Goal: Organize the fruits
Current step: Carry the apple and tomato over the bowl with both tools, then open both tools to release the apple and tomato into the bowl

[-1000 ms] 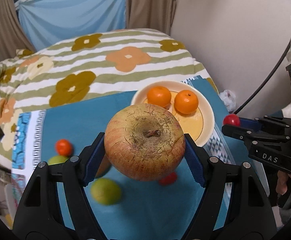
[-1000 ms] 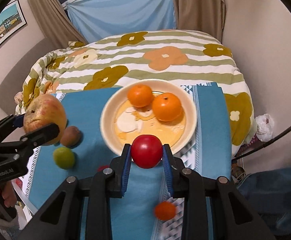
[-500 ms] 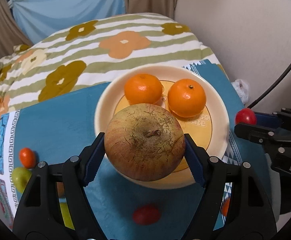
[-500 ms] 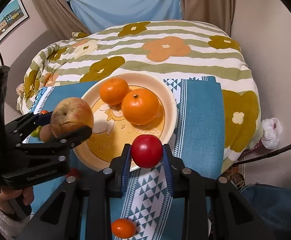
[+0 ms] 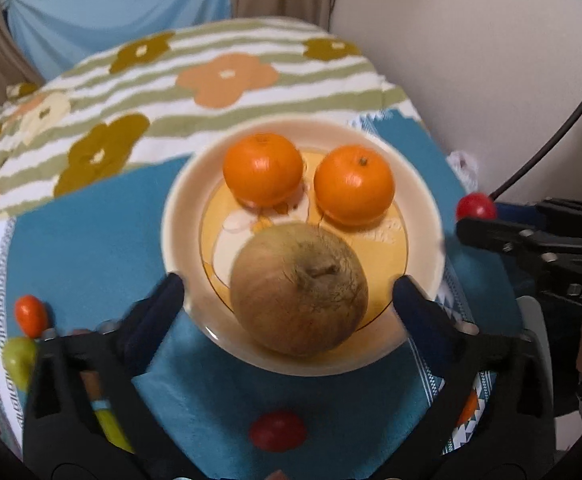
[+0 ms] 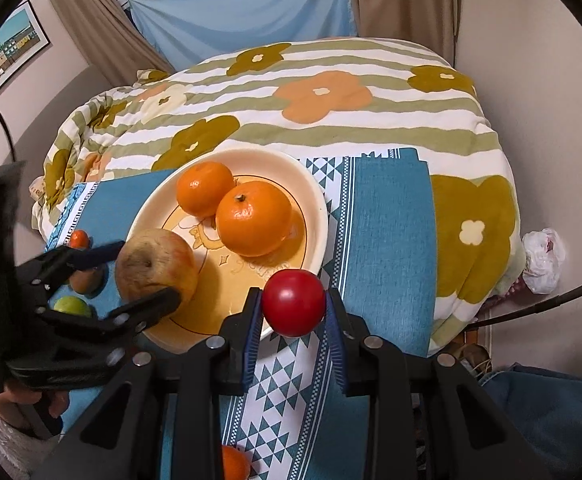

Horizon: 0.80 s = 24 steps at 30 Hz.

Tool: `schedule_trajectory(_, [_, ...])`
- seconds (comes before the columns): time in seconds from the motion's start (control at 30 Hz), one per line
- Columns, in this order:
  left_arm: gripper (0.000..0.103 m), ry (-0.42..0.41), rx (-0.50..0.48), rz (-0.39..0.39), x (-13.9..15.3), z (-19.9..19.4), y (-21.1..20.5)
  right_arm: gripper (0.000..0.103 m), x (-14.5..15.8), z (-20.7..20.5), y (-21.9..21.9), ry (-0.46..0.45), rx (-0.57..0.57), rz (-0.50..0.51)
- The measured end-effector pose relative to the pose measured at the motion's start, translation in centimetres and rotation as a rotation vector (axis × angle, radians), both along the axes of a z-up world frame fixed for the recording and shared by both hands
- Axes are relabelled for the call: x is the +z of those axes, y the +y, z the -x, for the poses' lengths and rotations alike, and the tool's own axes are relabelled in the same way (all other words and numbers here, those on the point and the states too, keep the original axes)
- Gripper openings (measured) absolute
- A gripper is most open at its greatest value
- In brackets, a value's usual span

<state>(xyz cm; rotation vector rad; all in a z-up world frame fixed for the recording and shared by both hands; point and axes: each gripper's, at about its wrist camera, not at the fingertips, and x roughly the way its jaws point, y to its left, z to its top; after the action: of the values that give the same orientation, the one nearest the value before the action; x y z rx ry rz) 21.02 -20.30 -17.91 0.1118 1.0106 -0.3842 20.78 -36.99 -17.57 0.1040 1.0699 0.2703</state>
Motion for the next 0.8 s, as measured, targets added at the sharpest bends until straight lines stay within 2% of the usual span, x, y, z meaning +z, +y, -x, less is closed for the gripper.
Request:
schedule_trajectory(0.37, [0.103, -0.018, 0.051, -0.012, 2.0, 0.8, 2.6, 0.028, 0.1, -0.5, 1.8, -0.013, 0.072, -0.002])
schedule_trajectory(0.6, [0.103, -0.030, 0.112, -0.069, 2.3, 2.0, 5.0, 0.028, -1.3, -0.4, 4.1, -0.022, 0.195, 0.022])
schedule_trajectory(0.8, [0.103, -0.018, 0.178, -0.062, 2.5, 3.1, 7.3, 0.028, -2.3, -0.2, 5.8, -0.062, 0.300, 0.069])
